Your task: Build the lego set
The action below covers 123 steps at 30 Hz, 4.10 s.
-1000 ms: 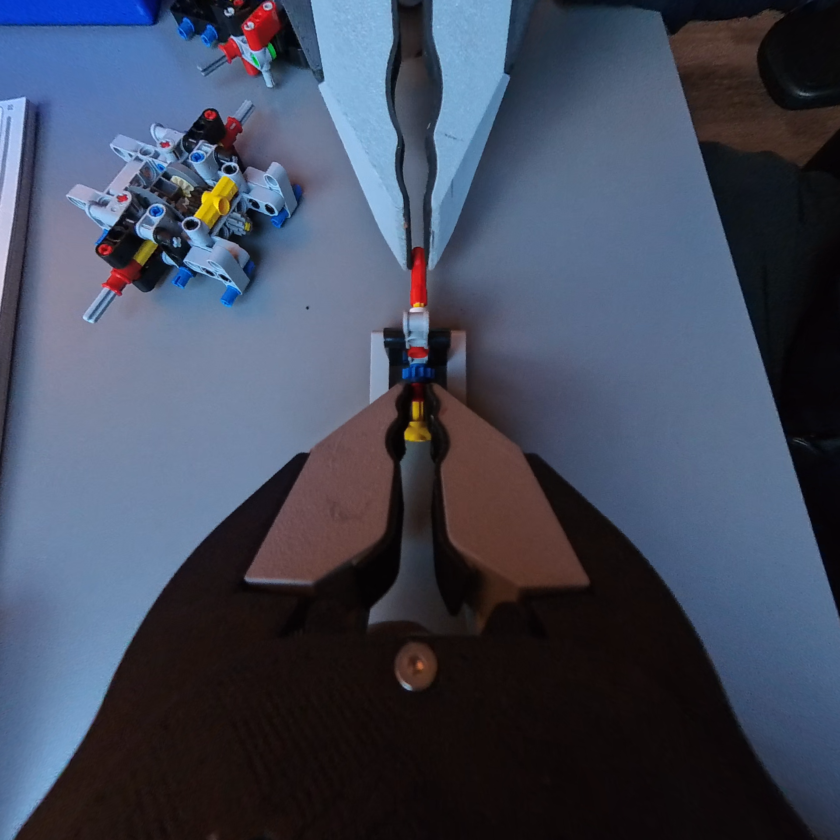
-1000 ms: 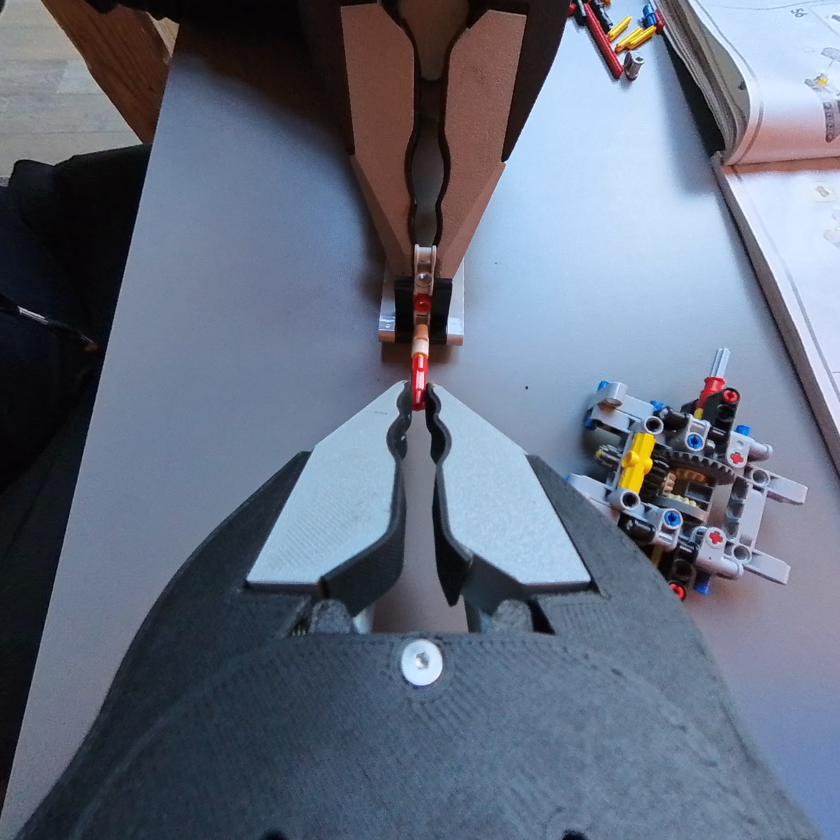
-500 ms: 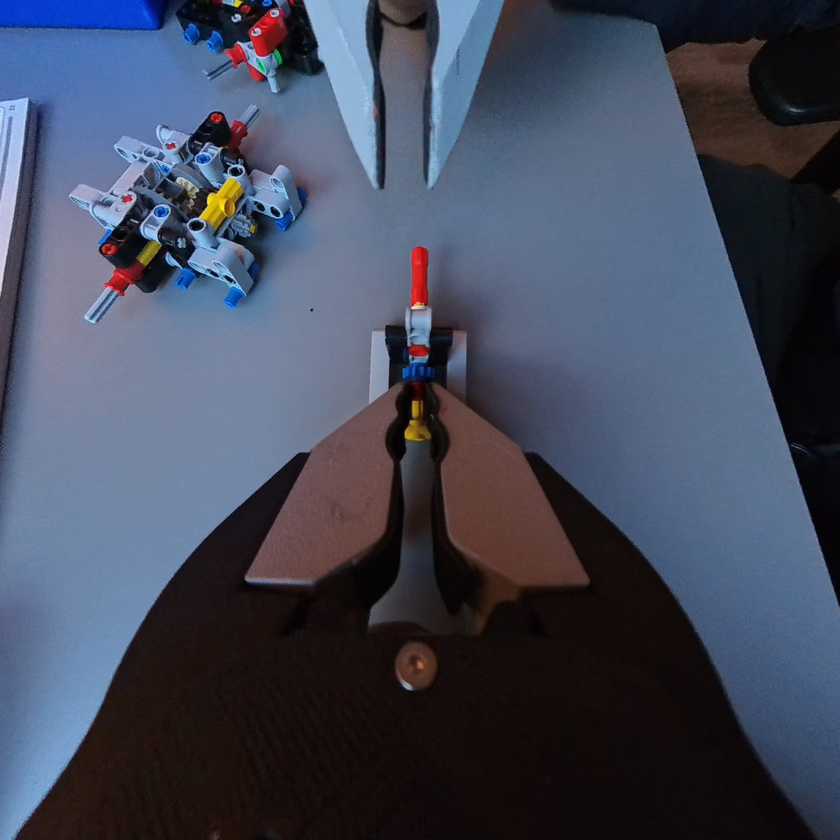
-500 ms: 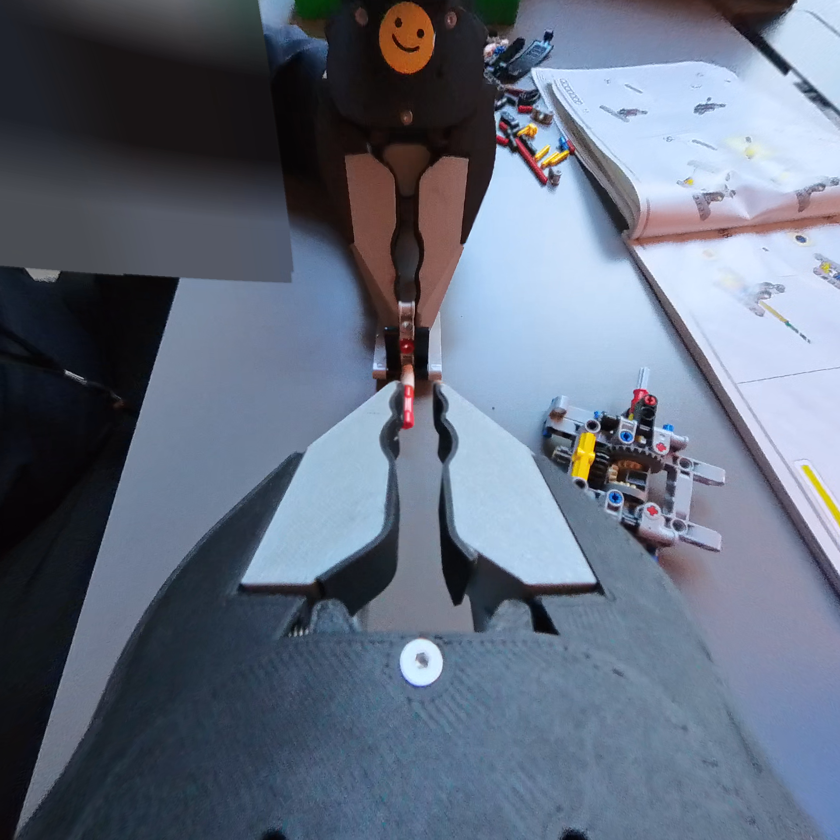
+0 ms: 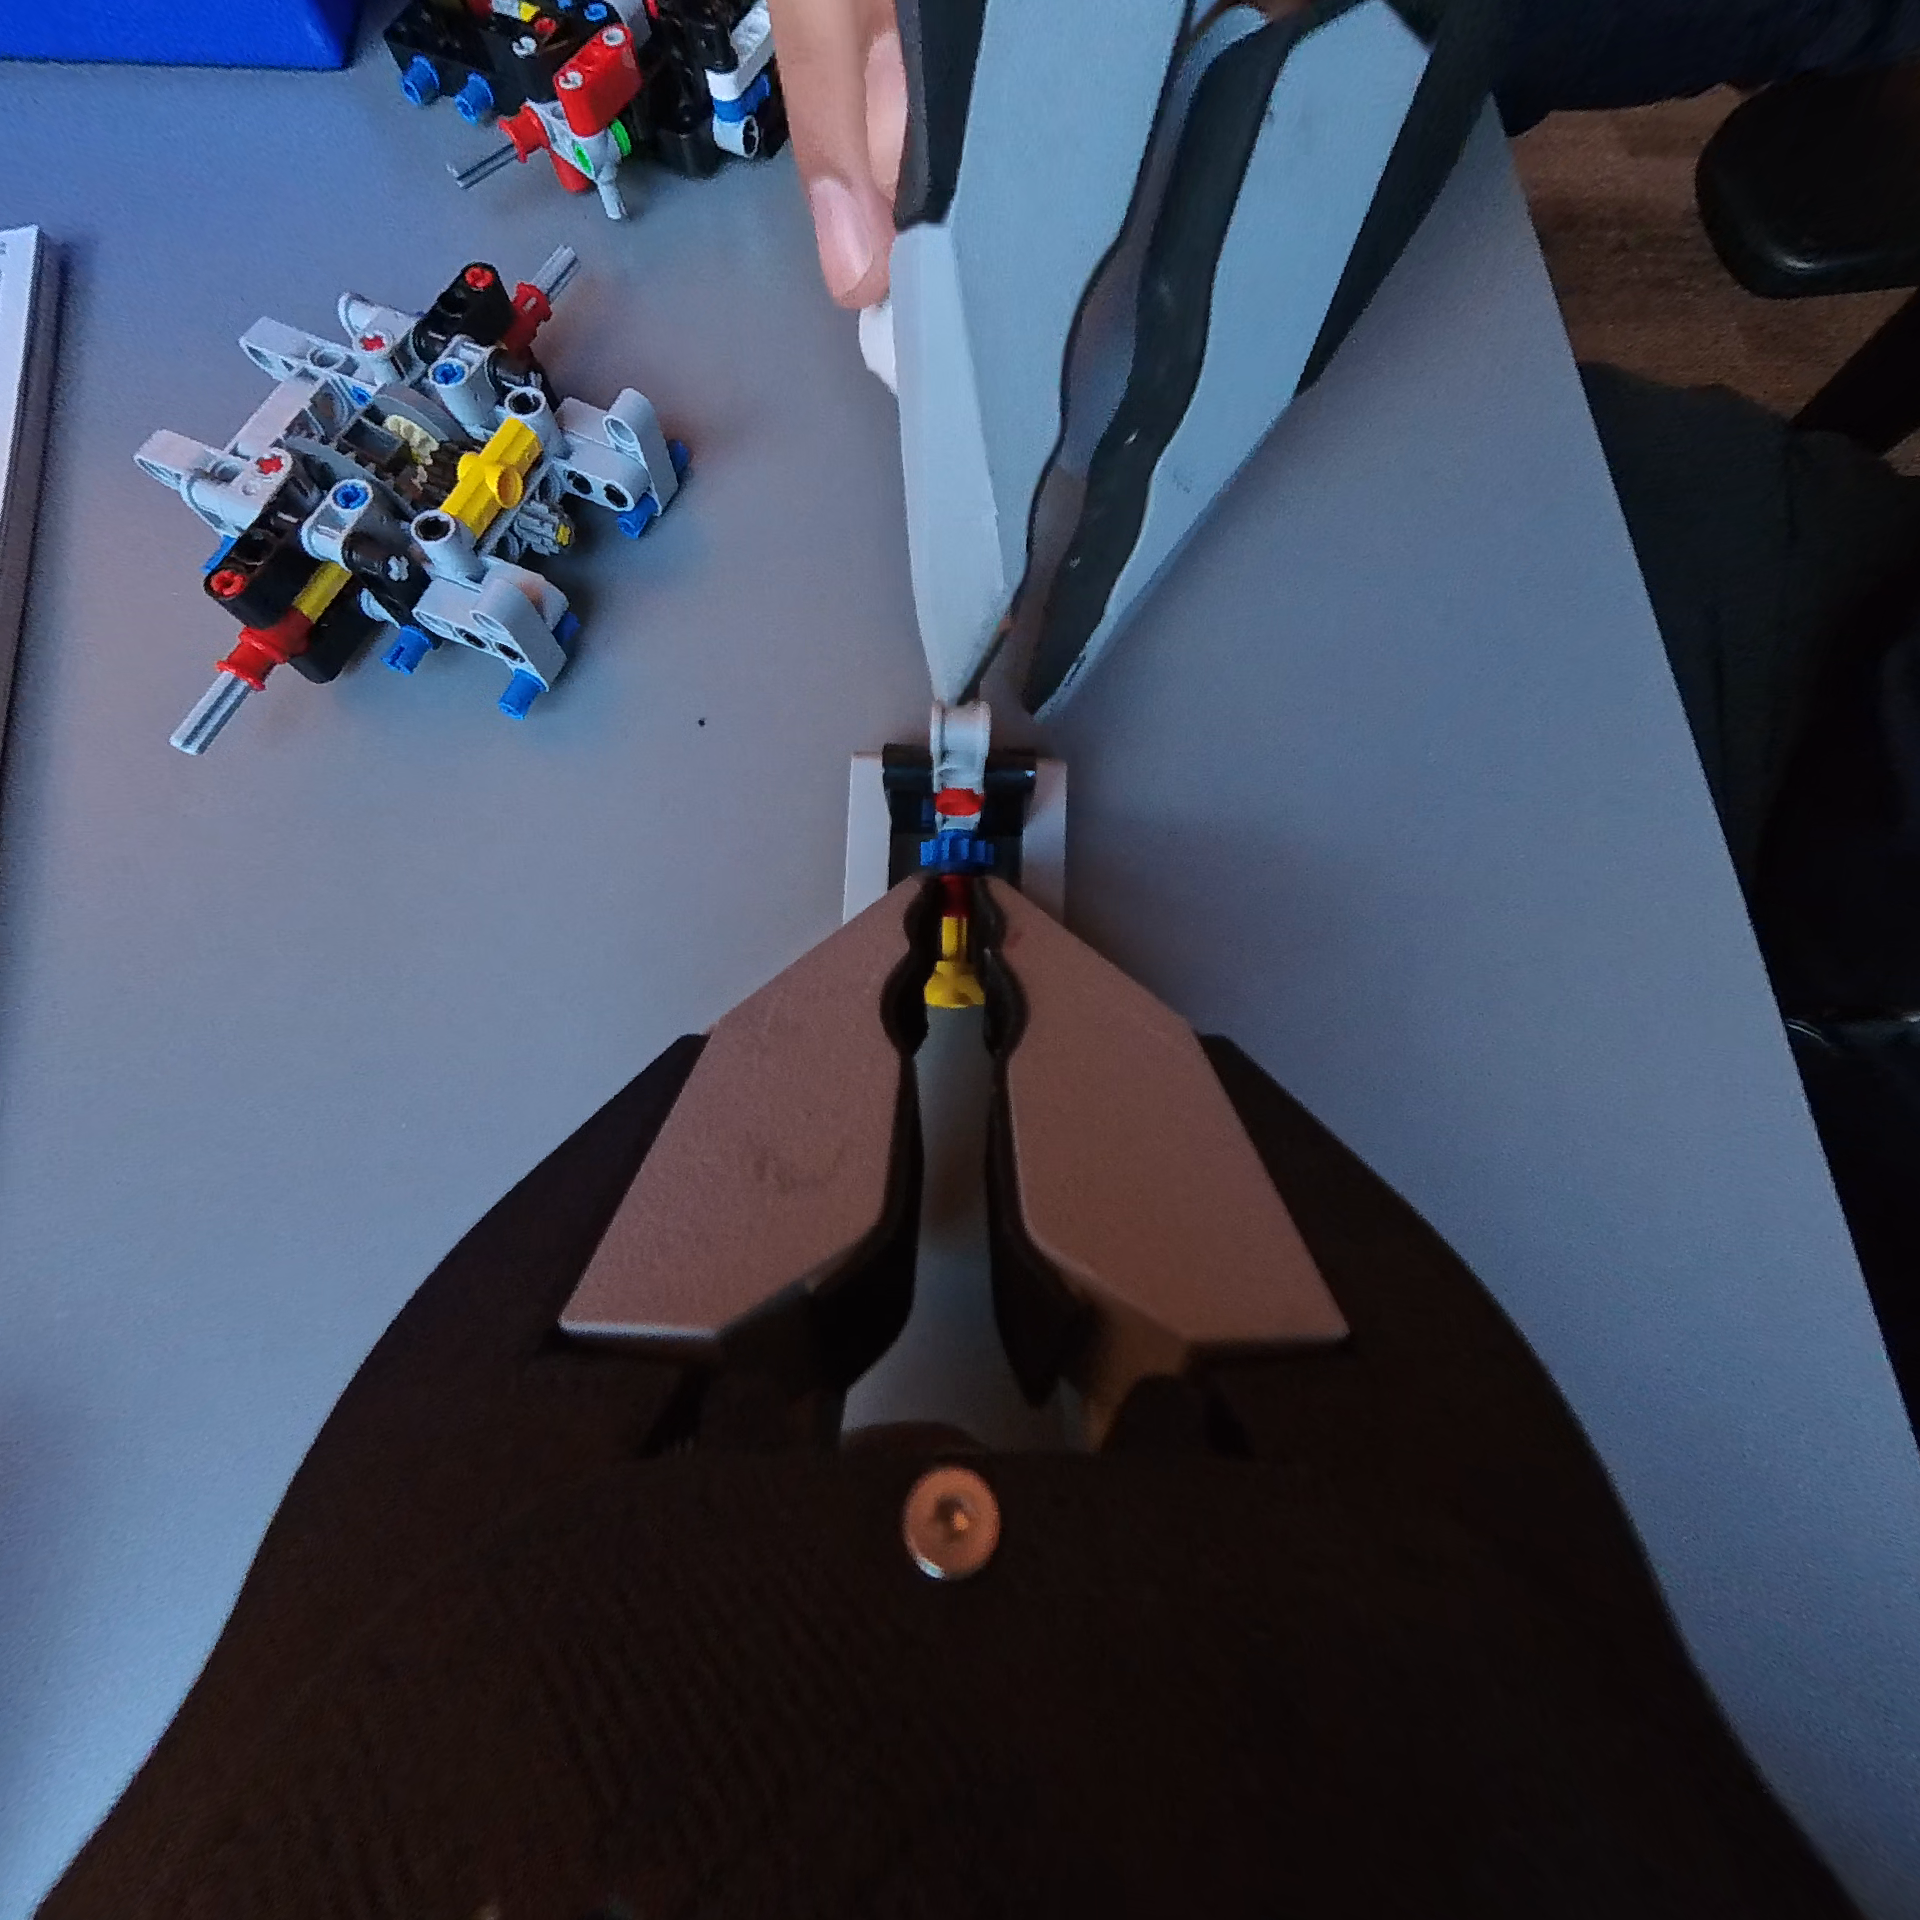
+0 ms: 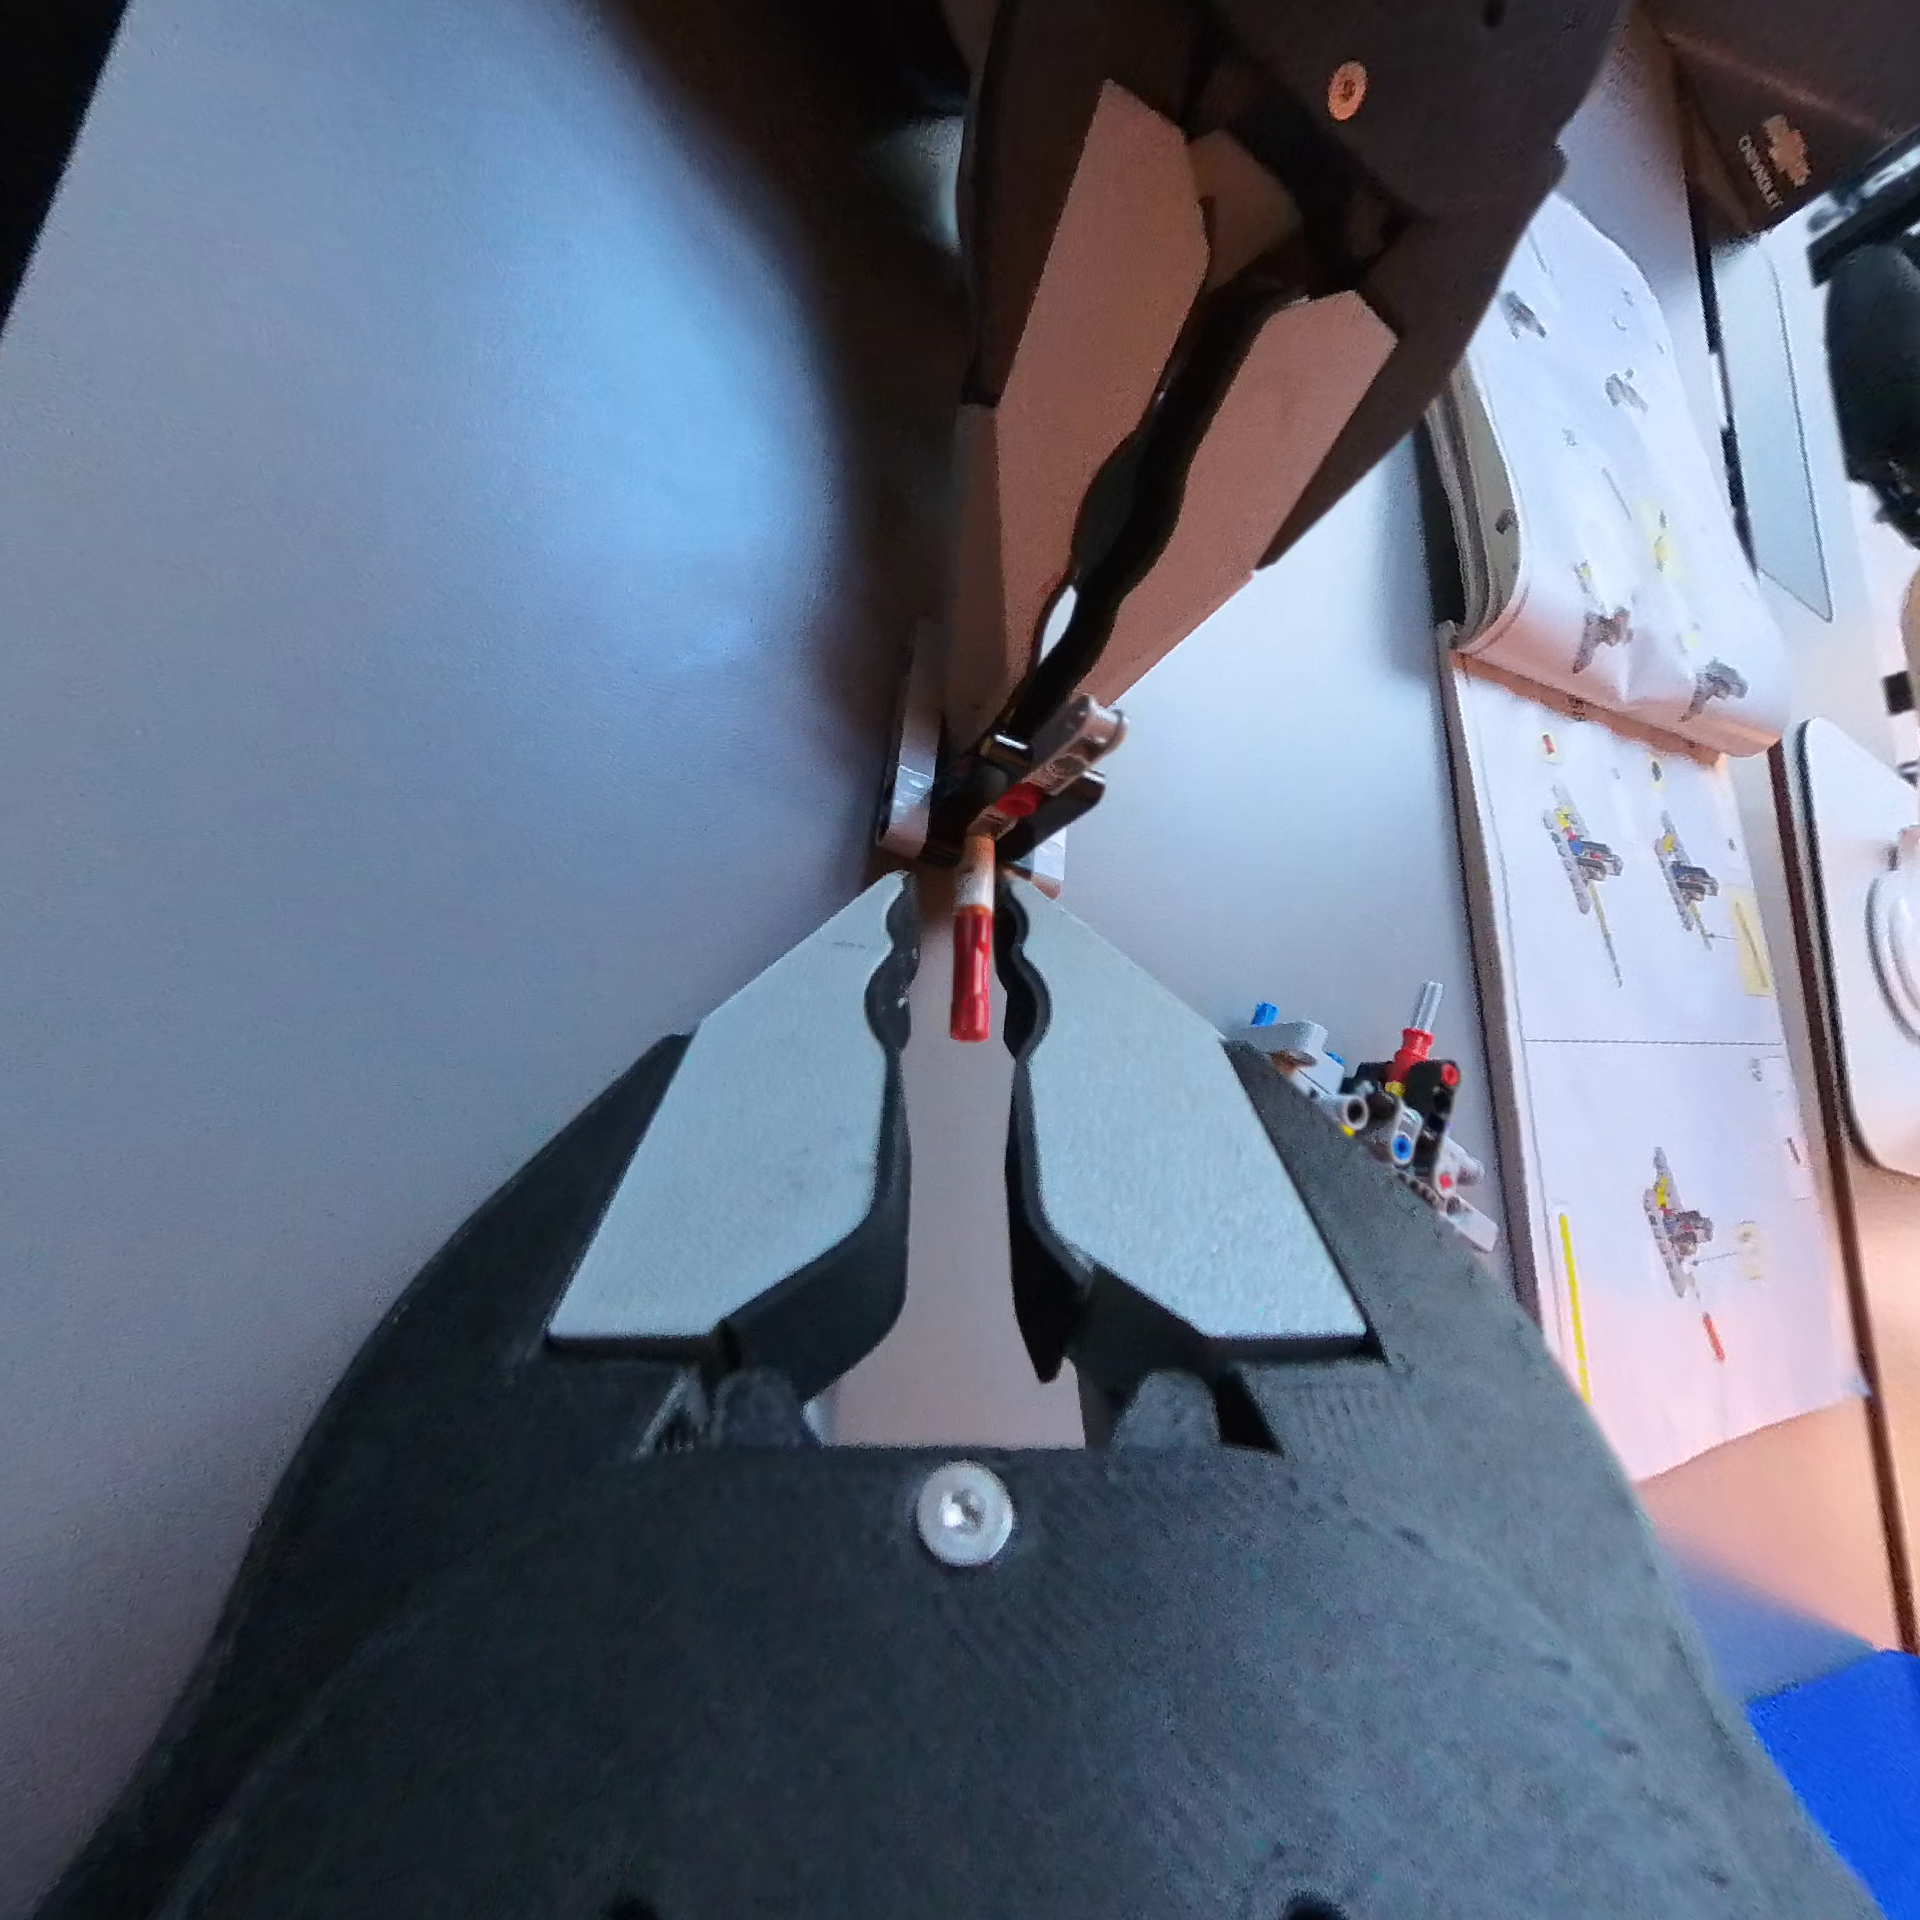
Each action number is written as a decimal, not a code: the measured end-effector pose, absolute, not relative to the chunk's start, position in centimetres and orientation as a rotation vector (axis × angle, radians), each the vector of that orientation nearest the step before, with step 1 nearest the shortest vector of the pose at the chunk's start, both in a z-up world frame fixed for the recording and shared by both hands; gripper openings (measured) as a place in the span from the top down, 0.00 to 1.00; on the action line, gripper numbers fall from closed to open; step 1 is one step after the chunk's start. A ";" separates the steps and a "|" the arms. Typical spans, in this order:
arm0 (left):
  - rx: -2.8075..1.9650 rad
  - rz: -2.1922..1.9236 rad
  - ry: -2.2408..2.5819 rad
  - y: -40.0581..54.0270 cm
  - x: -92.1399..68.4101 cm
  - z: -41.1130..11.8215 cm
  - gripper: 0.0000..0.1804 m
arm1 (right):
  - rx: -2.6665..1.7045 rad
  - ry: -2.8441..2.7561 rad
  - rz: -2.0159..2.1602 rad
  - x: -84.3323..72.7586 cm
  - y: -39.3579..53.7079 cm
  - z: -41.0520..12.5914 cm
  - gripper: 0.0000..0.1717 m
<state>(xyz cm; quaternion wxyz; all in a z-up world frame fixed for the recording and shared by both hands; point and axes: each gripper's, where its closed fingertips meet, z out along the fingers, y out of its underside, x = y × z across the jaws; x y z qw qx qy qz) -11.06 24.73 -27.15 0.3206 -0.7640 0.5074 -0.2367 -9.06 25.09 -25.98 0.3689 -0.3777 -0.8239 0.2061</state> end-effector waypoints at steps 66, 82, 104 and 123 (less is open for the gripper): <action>-2.006 -0.628 1.340 24.6 -10.9 -27.1 0.99 | -1.033 -2.114 0.586 -9.5 25.3 -26.3 0.98; -2.003 -0.624 1.338 24.6 -10.9 -27.1 0.99 | -1.129 -2.072 0.708 -7.1 26.5 -25.5 0.96; -1.996 -0.578 1.333 24.7 -10.8 -27.2 0.99 | -1.265 -2.125 0.760 -7.0 26.3 -26.4 0.98; -2.006 -0.592 1.325 24.6 -11.2 -27.1 0.99 | -1.296 -2.134 0.776 -7.6 26.3 -27.3 0.98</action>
